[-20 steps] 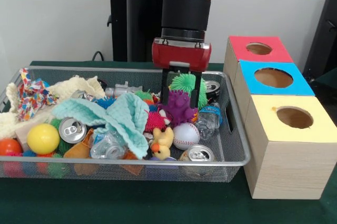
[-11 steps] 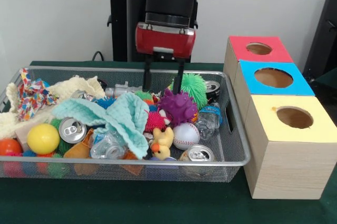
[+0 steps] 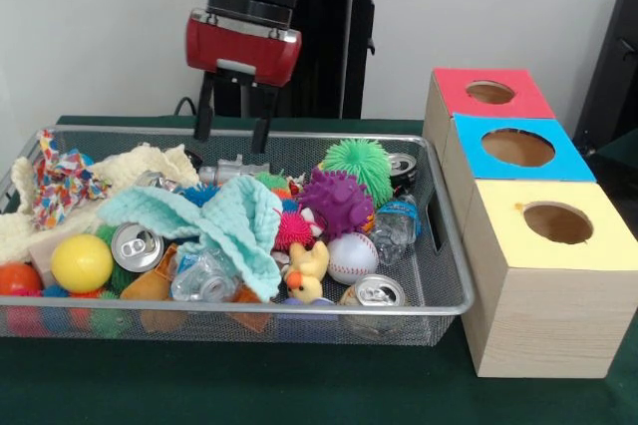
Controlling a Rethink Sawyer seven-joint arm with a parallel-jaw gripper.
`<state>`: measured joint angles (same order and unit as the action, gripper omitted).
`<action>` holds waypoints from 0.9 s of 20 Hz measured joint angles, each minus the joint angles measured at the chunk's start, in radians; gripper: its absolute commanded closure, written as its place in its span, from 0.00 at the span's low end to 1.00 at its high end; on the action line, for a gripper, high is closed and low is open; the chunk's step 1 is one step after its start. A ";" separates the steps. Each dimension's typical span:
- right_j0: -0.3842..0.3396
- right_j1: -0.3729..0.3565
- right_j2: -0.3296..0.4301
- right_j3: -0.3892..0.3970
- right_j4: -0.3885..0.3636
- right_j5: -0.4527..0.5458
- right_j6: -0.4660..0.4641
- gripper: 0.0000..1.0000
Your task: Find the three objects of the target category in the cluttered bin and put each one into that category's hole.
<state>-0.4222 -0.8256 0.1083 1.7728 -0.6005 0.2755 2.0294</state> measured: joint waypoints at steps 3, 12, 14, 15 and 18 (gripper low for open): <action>-0.011 0.000 0.000 0.000 -0.038 0.000 0.000 0.00; -0.028 0.015 0.005 0.000 -0.131 0.000 0.000 0.00; -0.030 0.020 0.008 0.000 -0.143 0.000 0.000 0.00; -0.030 0.024 0.010 -0.001 -0.153 0.000 0.000 0.00; -0.031 0.034 0.015 -0.002 -0.174 0.000 0.000 0.00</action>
<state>-0.4532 -0.7912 0.1234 1.7704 -0.7746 0.2752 2.0294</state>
